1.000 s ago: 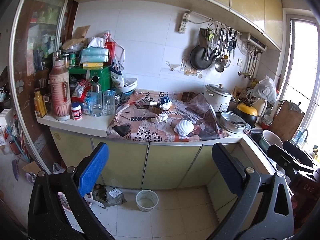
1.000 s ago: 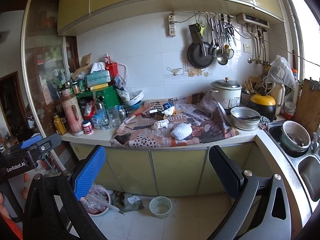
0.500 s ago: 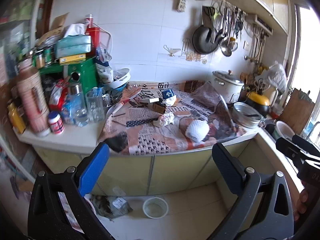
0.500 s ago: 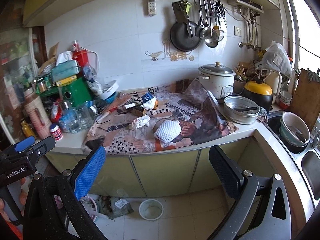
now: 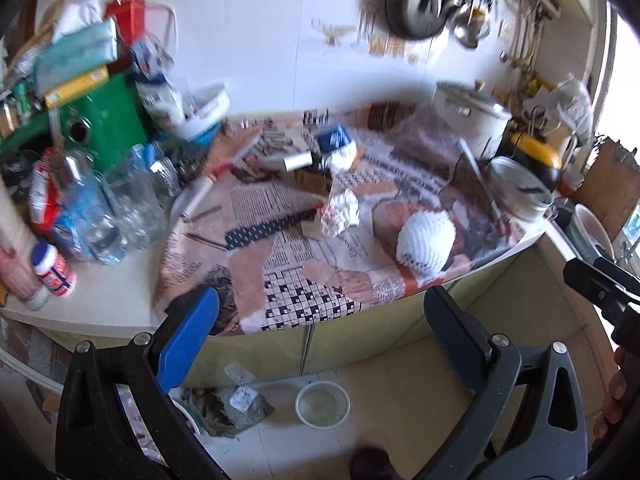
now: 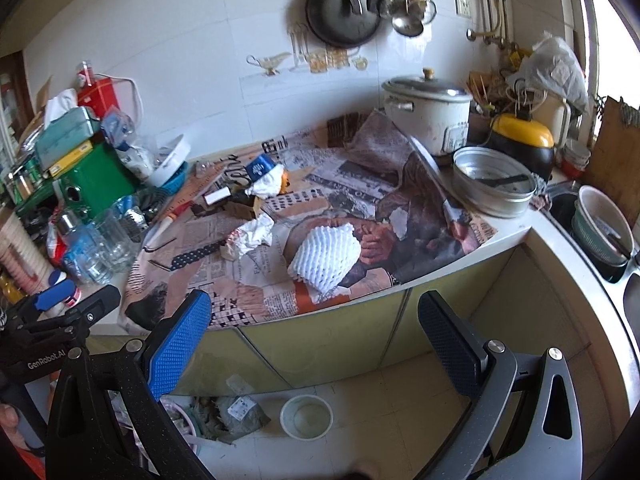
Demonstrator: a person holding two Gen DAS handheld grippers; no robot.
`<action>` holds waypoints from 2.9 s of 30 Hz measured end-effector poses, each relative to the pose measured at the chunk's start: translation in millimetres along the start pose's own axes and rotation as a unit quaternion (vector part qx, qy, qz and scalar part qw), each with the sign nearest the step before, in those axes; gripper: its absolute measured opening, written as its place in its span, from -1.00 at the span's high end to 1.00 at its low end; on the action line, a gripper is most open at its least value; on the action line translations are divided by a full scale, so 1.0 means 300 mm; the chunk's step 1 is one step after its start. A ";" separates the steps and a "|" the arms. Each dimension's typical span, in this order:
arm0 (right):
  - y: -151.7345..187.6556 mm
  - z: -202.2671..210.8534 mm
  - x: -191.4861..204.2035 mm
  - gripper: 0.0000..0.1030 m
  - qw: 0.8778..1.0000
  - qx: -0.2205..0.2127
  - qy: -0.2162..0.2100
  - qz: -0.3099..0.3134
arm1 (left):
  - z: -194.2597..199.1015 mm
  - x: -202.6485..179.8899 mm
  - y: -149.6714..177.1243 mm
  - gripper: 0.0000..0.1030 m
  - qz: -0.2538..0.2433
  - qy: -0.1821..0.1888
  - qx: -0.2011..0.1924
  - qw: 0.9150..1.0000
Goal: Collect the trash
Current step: 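Grasp the red-white plastic bag with left tool while right tool grasps the white foam net, then carry the bag and foam net down over the white floor bin with both tools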
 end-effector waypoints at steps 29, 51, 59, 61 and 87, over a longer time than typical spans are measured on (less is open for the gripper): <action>-0.119 -0.817 -0.276 0.06 0.963 0.228 -0.140 -0.042 | -0.884 0.014 -0.154 -0.24 0.164 -0.038 0.128 0.977; -0.192 -0.609 -0.189 0.62 0.981 0.134 -0.137 -0.030 | -0.532 0.034 -0.136 0.37 0.115 -0.020 0.058 0.991; -0.093 -0.425 -0.044 0.62 0.988 0.083 -0.118 -0.056 | -0.307 0.116 0.007 0.37 0.074 0.012 0.056 0.996; -0.053 -0.386 -0.010 0.62 0.989 0.076 -0.114 -0.061 | -0.252 0.142 0.061 0.37 0.063 0.021 0.058 0.996; 0.652 -0.583 0.003 0.61 0.975 0.201 -0.096 0.001 | -0.490 0.102 0.926 0.37 0.104 0.005 0.215 0.971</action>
Point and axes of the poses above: each gripper's, at about its wrist camera, not at the fingertips, and z roughly against the way its jaws point, x to its left, y to its underside, the point moved 5 cm from there along -z, roughly the way its jaws point, and after that the axes turned 1 degree about -x, right-handed, at the moved point
